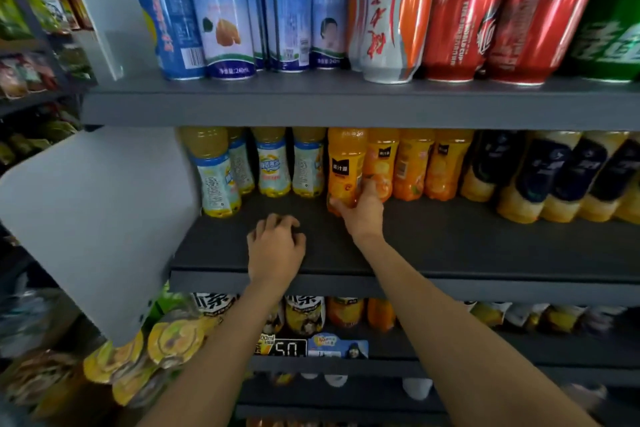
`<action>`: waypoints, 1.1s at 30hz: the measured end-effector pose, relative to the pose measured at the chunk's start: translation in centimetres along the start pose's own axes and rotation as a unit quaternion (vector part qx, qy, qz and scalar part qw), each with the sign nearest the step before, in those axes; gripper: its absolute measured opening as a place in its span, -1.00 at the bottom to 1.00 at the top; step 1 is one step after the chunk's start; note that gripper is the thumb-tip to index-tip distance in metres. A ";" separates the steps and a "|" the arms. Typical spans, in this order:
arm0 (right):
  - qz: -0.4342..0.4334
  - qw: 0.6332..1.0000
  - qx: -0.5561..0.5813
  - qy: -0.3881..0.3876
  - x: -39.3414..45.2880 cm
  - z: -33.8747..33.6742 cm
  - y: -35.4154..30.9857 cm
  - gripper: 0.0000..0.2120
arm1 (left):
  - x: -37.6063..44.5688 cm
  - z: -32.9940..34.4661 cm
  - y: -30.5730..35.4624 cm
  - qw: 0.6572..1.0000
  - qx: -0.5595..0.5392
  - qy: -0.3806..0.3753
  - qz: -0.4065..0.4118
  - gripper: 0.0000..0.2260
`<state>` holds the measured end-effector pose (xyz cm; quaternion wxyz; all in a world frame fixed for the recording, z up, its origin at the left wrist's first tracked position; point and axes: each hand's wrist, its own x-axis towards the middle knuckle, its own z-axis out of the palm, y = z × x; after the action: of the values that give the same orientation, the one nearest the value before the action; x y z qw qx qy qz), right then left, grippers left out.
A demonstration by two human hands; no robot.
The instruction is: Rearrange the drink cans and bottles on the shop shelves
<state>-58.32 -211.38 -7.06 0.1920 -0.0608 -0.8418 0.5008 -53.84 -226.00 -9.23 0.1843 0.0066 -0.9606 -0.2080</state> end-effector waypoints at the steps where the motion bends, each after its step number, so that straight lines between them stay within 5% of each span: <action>1: 0.003 1.000 -0.003 -0.001 0.0 0.1 0.0 -0.45 | 0.0 0.0 0.0 1.000 -0.003 0.000 0.000 -0.76; 9: -0.003 1.000 -0.005 -0.021 -2.2 -0.9 0.3 -0.28 | -0.2 -0.9 0.2 0.999 -0.040 -0.014 -0.009 -0.79; 18: -0.047 0.996 -0.041 -0.060 -5.4 -5.9 0.4 -0.42 | -2.2 -2.8 -0.9 0.979 -0.168 0.083 0.086 -0.73; 28: -0.165 0.985 -0.057 -0.011 -4.0 -13.7 -2.1 -0.56 | -2.1 -4.5 6.2 0.947 -0.213 0.164 0.174 -0.73; 33: -0.178 0.978 -0.107 -0.011 -4.6 -19.6 -0.9 -0.55 | -2.6 -3.0 11.4 0.941 -0.228 0.143 0.206 -0.73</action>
<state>-46.52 -197.09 0.84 0.2612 0.0752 -0.8897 0.3668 -49.62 -216.60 -3.00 0.3553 -0.2043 -0.8312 -0.3755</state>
